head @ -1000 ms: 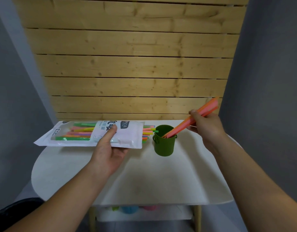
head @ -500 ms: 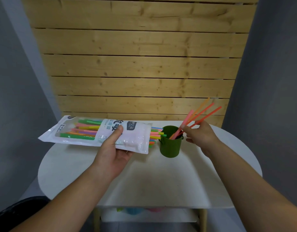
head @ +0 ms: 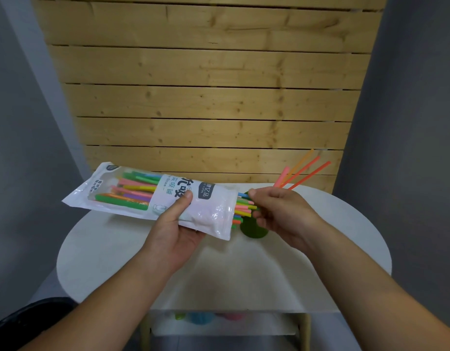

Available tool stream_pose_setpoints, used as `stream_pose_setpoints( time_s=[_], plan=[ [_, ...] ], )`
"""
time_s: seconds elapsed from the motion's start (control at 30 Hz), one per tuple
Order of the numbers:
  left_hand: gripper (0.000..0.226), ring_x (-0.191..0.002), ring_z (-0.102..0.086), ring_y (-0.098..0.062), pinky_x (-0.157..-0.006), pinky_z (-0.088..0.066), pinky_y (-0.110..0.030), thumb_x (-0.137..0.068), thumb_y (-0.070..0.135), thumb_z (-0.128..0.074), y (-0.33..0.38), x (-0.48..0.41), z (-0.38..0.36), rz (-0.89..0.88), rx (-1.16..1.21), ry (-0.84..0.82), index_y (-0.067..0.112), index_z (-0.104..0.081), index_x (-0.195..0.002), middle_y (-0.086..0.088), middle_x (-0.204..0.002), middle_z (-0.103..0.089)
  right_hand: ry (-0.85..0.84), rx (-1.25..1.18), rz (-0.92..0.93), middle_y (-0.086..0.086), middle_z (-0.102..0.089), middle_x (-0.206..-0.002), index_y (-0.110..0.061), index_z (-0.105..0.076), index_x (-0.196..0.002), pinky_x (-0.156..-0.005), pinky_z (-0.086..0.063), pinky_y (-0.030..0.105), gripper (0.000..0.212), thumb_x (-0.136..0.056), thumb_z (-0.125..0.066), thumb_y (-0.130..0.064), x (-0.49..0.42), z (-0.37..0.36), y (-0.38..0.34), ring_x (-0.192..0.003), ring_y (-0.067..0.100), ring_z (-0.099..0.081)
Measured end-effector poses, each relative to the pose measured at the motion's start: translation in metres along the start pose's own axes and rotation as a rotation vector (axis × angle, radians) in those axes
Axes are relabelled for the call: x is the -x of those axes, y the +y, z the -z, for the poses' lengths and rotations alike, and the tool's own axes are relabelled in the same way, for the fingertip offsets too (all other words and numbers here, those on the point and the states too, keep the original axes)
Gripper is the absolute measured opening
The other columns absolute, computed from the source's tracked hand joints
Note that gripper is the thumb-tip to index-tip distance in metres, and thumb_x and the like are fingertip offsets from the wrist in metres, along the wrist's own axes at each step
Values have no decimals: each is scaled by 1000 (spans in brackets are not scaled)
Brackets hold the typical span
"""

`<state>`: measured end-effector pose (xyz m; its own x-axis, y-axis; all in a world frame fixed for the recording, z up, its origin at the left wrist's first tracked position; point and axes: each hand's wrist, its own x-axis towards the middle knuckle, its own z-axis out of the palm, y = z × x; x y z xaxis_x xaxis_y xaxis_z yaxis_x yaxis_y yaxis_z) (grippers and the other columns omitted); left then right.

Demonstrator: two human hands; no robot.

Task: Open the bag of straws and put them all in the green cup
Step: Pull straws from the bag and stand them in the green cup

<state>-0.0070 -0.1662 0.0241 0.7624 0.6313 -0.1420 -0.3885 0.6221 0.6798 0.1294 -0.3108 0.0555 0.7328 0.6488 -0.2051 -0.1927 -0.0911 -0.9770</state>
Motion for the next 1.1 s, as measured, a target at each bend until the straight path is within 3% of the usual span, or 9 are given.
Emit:
stream_pose_setpoints(
  time_s=[0.13, 0.2, 0.3, 0.57, 0.7, 0.8, 0.93, 1.0, 1.1],
  plan=[
    [33, -98, -76, -26, -84, -60, -51, -86, 14, -68, 2, 0, 1, -11, 11, 5, 21, -64, -119, -10, -111, -78, 10, -84, 3, 12, -71, -81, -5, -73, -91, -52, -53, 20, 10, -89, -71, -14, 0, 0, -2, -62, 13, -64],
    [30, -97, -76, -25, -84, -59, -50, -89, 14, -67, 3, -1, 2, -12, 8, 7, 20, -65, -118, -9, -109, -78, -26, -100, -2, 12, -72, -82, -2, -73, -96, -53, -54, 20, 16, -87, -74, -16, 1, 0, -3, -60, 12, -66],
    [23, -92, -77, -24, -83, -60, -49, -93, 13, -64, 3, -2, 2, -6, 3, 10, 19, -66, -115, -8, -105, -79, -28, -81, 3, 11, -74, -81, -4, -74, -90, -55, -54, 20, 5, -86, -74, -7, 2, -1, -3, -60, 12, -68],
    [27, -87, -78, -22, -81, -61, -49, -93, 13, -66, 5, -2, 2, -8, 45, 52, 18, -64, -119, -7, -101, -80, 16, -187, 74, 15, -69, -81, 1, -71, -93, -59, -58, 20, 7, -87, -68, 3, 1, 4, -3, -64, 15, -65],
    [37, -96, -77, -23, -94, -56, -50, -91, 13, -69, 11, -4, 4, -29, 97, 89, 17, -63, -127, -6, -109, -79, 27, -268, 60, 18, -67, -90, 5, -69, -103, -57, -56, 17, 15, -89, -66, 2, 0, 14, -5, -68, 14, -63],
    [39, -102, -75, -23, -100, -53, -51, -90, 14, -70, 15, -5, 7, -41, 132, 89, 16, -64, -128, -6, -113, -78, 55, -384, 37, 19, -64, -91, 2, -68, -98, -54, -54, 16, 9, -91, -63, 1, -2, 18, -4, -65, 13, -60],
    [40, -103, -75, -23, -94, -58, -47, -89, 14, -70, 18, -7, 8, -50, 162, 96, 17, -64, -129, -5, -115, -77, 57, -571, 2, 11, -62, -81, -4, -66, -104, -55, -56, 19, 22, -85, -72, -14, -1, 10, 3, -63, 12, -60],
    [43, -104, -75, -24, -90, -60, -48, -88, 15, -71, 18, -8, 8, -49, 172, 92, 17, -63, -130, -6, -117, -77, 34, -577, -34, 7, -63, -78, -9, -66, -107, -57, -56, 21, 42, -73, -77, -31, 2, 1, 7, -65, 13, -61],
    [44, -103, -75, -24, -84, -61, -48, -88, 14, -72, 18, -7, 8, -53, 192, 100, 17, -63, -131, -6, -116, -77, -19, -533, -61, 5, -63, -76, -13, -61, -106, -60, -56, 24, 55, -62, -78, -42, 4, -16, 15, -66, 14, -63]
  ],
)
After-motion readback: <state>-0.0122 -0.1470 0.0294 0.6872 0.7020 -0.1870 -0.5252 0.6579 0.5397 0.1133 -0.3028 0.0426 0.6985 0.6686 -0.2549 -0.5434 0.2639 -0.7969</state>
